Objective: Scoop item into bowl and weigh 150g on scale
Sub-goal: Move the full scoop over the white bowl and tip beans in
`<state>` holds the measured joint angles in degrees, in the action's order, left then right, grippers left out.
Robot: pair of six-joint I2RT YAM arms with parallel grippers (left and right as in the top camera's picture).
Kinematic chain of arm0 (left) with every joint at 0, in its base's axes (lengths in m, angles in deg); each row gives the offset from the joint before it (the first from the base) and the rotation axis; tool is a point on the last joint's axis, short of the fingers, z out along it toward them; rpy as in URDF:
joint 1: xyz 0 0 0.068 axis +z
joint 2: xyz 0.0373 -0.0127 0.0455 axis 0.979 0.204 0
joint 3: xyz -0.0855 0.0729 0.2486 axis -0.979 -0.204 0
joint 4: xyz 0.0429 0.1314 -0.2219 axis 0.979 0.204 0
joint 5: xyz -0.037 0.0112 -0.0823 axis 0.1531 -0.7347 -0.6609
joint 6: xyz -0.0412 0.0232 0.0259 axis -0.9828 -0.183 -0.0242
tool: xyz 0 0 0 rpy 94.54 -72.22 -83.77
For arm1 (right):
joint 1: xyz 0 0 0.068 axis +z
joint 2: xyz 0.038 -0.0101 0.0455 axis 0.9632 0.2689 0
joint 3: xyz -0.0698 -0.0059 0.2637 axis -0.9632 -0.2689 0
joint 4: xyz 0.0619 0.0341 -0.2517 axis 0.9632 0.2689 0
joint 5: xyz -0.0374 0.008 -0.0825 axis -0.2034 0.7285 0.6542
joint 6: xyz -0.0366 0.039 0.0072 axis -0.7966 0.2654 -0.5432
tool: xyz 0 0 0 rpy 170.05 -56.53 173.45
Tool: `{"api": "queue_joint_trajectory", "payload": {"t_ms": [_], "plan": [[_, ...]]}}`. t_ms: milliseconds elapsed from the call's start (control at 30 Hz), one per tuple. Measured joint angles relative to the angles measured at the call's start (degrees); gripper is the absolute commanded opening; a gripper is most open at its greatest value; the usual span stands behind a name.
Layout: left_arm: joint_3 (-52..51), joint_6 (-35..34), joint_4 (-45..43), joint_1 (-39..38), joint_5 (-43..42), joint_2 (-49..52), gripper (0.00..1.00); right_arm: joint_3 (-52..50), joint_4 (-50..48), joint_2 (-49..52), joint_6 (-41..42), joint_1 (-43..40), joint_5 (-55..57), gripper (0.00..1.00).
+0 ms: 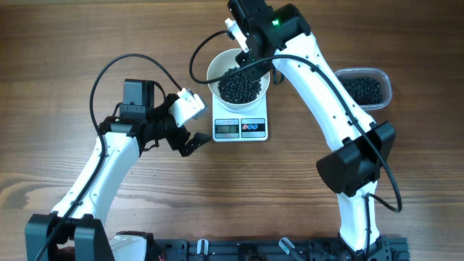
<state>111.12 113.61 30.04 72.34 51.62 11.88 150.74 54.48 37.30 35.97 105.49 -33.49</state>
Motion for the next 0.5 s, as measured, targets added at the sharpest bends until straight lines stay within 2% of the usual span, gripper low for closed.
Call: {"api": "queue_joint_trajectory", "payload": {"t_ms": [333, 500], "plan": [[0.0, -0.02, 0.0, 0.0, 0.0, 0.0, 1.0, 0.0, -0.96, 0.0, -0.33, -0.07, -2.05, 0.04], [0.0, 0.0, 0.0, 0.0, 0.0, 0.0, 1.0, 0.0, -1.27, -0.2, 0.33, -3.1, -9.92, 0.04]]}}
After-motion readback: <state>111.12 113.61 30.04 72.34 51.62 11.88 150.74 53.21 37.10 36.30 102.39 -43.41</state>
